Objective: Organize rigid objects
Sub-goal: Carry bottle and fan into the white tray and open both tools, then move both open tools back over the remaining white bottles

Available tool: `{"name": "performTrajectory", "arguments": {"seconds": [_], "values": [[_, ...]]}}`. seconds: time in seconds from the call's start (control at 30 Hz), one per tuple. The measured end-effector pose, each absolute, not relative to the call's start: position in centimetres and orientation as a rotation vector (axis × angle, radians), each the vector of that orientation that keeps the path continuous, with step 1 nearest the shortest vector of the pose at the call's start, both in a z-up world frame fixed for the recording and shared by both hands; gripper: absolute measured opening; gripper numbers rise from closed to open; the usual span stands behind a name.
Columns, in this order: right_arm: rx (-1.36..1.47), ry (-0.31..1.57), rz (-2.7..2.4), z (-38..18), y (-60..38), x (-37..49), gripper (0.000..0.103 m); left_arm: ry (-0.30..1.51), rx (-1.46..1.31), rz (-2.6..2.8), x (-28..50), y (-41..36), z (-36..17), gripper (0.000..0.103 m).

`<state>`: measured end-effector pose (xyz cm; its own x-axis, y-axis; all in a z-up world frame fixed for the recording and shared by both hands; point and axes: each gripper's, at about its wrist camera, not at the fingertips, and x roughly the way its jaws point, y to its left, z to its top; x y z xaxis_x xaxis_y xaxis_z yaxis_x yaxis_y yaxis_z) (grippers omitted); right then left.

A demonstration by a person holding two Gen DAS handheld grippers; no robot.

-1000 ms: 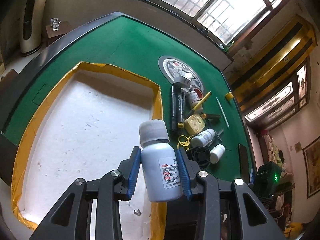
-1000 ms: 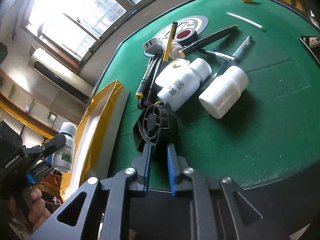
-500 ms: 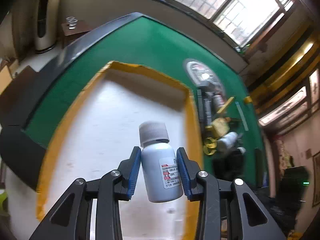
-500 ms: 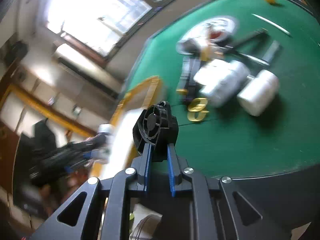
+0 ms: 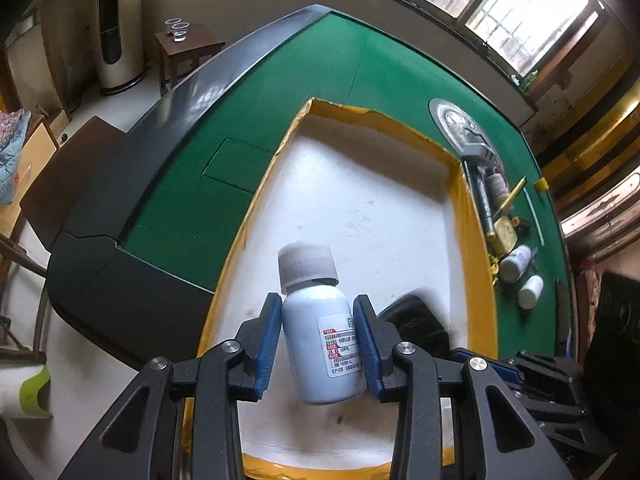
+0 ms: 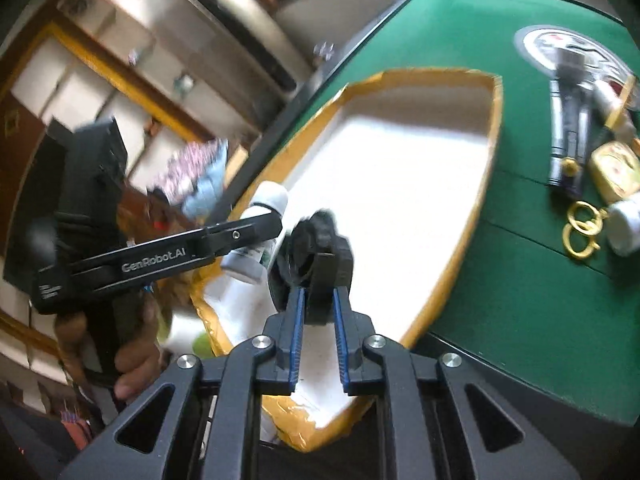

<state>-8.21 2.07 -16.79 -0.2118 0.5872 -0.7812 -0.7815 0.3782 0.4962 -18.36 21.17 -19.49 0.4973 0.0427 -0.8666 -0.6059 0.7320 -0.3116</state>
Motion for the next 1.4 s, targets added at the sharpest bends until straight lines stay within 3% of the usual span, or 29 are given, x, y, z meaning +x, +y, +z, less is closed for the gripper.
{"name": "performTrajectory", "arguments": {"seconds": [0.03, 0.07, 0.5, 0.63, 0.77, 0.83, 1.4], "values": [[-0.233, 1.275, 1.269, -16.8, 2.7, -8.5, 0.003, 0.988, -0.647, 0.429, -18.3, 21.2, -19.6, 0.039], [-0.264, 1.275, 1.264, -16.9, 3.1, -8.7, 0.002, 0.993, -0.64, 0.432, -18.3, 21.2, -19.6, 0.039], [-0.254, 1.223, 1.255, -16.3, 2.6, -8.7, 0.003, 1.022, -0.636, 0.425, -18.7, 21.7, -20.5, 0.036], [-0.182, 1.147, 1.268, -15.2, 0.9, -8.4, 0.032, 0.963, -0.692, 0.417, -19.4, 22.2, -19.7, 0.039], [-0.073, 1.047, 1.275, -13.8, -2.0, -7.7, 0.055, 0.813, -0.671, 0.409, -20.1, 21.2, -17.2, 0.062], [-0.008, 1.01, 1.242, -13.6, -4.1, -6.7, 0.061, 0.757, -0.604, 0.388, -19.5, 19.3, -15.7, 0.072], [0.335, 1.074, 0.789, -17.3, -18.2, 0.8, 0.065, 0.742, -0.386, 0.073, -11.4, 6.4, -13.3, 0.076]]}}
